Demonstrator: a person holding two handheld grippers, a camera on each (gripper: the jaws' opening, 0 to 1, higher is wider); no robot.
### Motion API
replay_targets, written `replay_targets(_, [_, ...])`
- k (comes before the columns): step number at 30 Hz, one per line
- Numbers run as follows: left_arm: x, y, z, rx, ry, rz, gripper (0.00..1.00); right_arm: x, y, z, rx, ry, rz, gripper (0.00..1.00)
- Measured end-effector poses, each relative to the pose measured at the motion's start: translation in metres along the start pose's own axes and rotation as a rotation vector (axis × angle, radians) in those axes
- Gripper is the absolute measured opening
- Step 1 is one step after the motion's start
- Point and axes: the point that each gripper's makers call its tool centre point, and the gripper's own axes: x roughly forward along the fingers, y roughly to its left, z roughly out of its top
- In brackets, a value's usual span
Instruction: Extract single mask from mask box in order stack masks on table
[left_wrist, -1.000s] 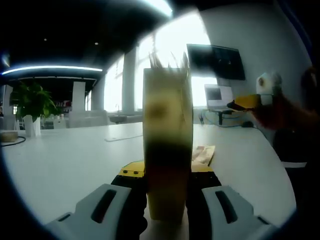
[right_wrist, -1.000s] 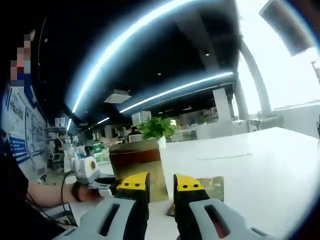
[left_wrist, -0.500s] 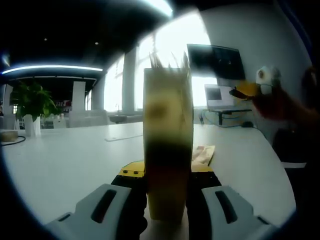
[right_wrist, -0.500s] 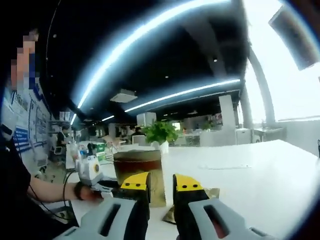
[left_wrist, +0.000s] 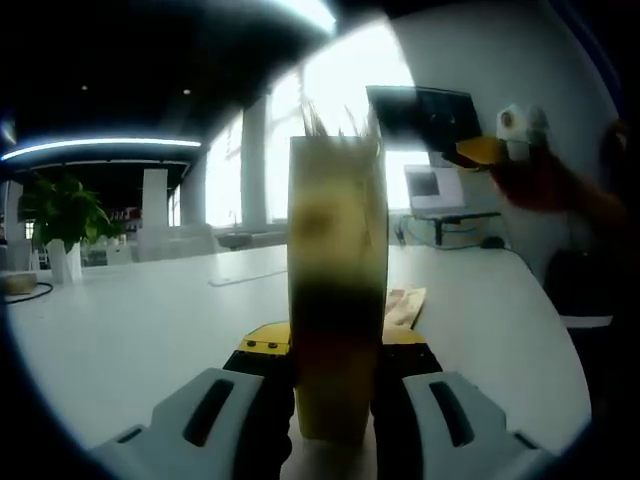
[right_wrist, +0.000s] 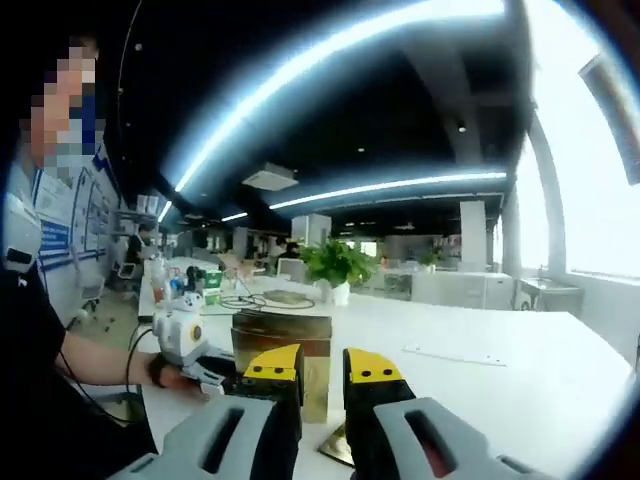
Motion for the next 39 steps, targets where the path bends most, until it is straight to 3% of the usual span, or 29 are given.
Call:
replay_targets(4, [-0.001,0.004,-0.001,-0.041,0.002,-0.005,0.19,0.009,0.001,0.007,-0.03,0.018,0.034,0.12])
replay_targets(7, [0.0,0.002,-0.001,-0.034,0.0,-0.005,0.19,0.016,0.016,0.017,0.061,0.005,0.142,0.12])
replay_targets(11, [0.001,-0.001,-0.001,-0.033,0.001,-0.005,0.2,0.029,0.015,0.022,-0.083,0.06,0.151,0.12])
replay_targets(17, [0.002,0.002,-0.006,-0.01,0.016,0.001,0.2,0.044,0.016,0.034,-0.154,0.092,0.185,0.12])
replay_targets(18, [0.002,0.001,-0.006,-0.009,0.017,0.001,0.2,0.045,0.022,0.035,-0.158,0.099,0.223,0.12])
replay_targets(20, [0.002,0.0,-0.005,-0.009,0.017,0.0,0.2,0.048,0.032,0.04,-0.075,0.093,0.277,0.12])
replay_targets(22, [0.002,0.0,-0.005,-0.011,0.018,0.0,0.2,0.053,0.032,0.041,-0.092,0.106,0.283,0.12])
replay_targets(26, [0.001,-0.001,-0.005,-0.012,0.018,-0.003,0.2,0.063,0.026,0.03,-0.234,0.204,0.299,0.12])
replay_targets(29, [0.001,0.0,-0.005,-0.014,0.018,-0.004,0.2,0.068,0.025,0.02,-0.317,0.267,0.353,0.12])
replay_targets(33, [0.001,0.0,-0.005,-0.014,0.019,-0.003,0.2,0.07,0.033,0.022,-0.3,0.265,0.458,0.12])
replay_targets(35, [0.001,0.001,-0.005,-0.015,0.019,-0.002,0.2,0.074,0.027,0.013,-0.422,0.317,0.48,0.11])
replay_targets(39, [0.001,0.001,-0.005,-0.017,0.016,-0.003,0.2,0.078,0.027,0.005,-0.489,0.366,0.531,0.11])
